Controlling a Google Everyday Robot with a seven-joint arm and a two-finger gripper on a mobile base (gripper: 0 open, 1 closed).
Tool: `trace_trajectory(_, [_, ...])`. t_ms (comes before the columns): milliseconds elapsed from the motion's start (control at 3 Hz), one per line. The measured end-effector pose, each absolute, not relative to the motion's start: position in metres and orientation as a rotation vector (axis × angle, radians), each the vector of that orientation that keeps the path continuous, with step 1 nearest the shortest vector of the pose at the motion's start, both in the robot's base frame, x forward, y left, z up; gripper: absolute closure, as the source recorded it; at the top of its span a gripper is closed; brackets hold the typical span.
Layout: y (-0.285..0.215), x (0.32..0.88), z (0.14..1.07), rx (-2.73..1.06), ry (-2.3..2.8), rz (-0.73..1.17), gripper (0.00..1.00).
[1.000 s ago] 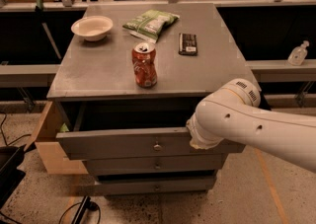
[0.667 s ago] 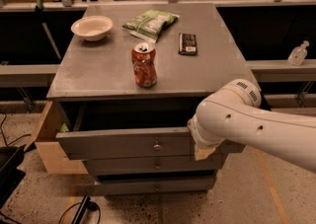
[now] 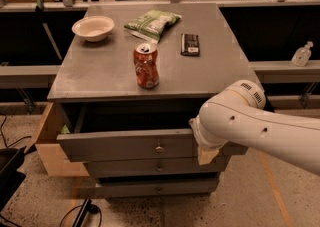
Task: Open top drawer
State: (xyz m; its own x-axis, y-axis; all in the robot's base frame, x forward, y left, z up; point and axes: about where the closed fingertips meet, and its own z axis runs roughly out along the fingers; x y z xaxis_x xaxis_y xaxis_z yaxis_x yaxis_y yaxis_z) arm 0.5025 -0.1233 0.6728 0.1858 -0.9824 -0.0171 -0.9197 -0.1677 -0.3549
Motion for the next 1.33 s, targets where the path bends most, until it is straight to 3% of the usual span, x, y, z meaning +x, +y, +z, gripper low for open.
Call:
trace_trajectory(1000, [-0.152,0.445,0.693,-2.172,2.049,-0.385,0.99])
trace_trajectory(1333, [-0.154,0.439,0.694,-2.165,2.074,-0.392,1.00])
